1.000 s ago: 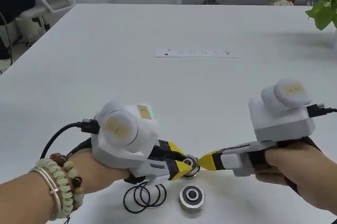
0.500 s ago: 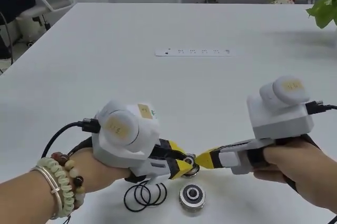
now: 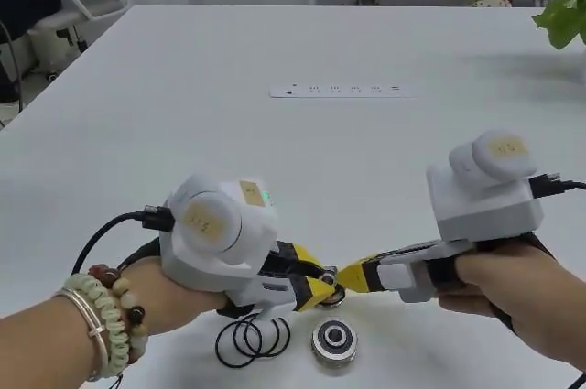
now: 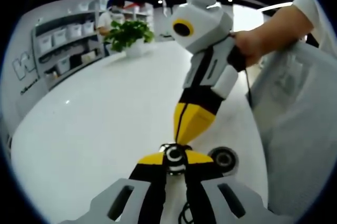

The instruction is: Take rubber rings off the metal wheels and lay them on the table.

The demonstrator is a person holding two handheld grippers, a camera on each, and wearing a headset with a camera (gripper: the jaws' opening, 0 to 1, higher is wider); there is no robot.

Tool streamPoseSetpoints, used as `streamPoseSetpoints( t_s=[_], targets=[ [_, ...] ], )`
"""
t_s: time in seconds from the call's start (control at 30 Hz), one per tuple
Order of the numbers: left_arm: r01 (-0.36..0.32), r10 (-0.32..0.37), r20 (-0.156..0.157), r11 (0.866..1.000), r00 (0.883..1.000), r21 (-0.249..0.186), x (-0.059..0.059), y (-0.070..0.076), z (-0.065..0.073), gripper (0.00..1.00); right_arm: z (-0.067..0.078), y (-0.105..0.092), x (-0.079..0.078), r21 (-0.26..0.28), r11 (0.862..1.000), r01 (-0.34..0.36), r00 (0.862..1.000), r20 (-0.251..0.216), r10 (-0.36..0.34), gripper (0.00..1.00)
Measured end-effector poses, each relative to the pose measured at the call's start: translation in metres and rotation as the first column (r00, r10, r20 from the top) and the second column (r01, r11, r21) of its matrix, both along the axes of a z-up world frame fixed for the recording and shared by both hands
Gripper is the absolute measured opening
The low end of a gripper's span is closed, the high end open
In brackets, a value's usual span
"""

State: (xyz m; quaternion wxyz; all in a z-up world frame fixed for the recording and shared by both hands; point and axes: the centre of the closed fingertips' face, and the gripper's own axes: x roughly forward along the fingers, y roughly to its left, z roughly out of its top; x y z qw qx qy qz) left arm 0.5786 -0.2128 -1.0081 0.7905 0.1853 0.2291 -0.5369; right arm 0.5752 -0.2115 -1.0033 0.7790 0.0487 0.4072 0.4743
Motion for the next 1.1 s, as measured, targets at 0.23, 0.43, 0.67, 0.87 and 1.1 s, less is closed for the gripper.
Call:
streamPoseSetpoints(
  t_s=[0.23, 0.43, 0.67, 0.87, 1.1],
  targets=[
    [-0.002, 0.002, 0.001, 1.000, 1.000, -0.003, 0.000, -0.002, 0.000, 0.13, 0.012, 0.006, 0.002, 0.012, 1.000, -0.020, 0.999, 0.046, 0.020, 0.00],
    [-0.011, 0.010, -0.009, 1.000, 1.000, -0.012, 0.000, -0.002, 0.000, 0.13, 0.013, 0.008, -0.003, 0.028, 0.999, -0.025, 0.998, 0.054, 0.023, 0.00],
    [-0.024, 0.024, -0.040, 1.000, 0.999, -0.015, -0.001, -0.003, 0.001, 0.14, 0.006, 0.003, -0.003, 0.001, 1.000, -0.010, 0.999, 0.044, 0.010, 0.00],
    [0.018, -0.019, -0.063, 1.000, 0.998, -0.014, -0.008, -0.001, 0.007, 0.20, 0.007, 0.000, -0.001, 0.018, 1.000, 0.009, 0.999, 0.031, -0.010, 0.00],
    [0.034, -0.037, -0.056, 0.998, 0.998, -0.053, -0.008, 0.003, 0.029, 0.27, 0.013, -0.006, 0.008, 0.043, 0.998, 0.047, 0.998, 0.029, -0.048, 0.00]
  ],
)
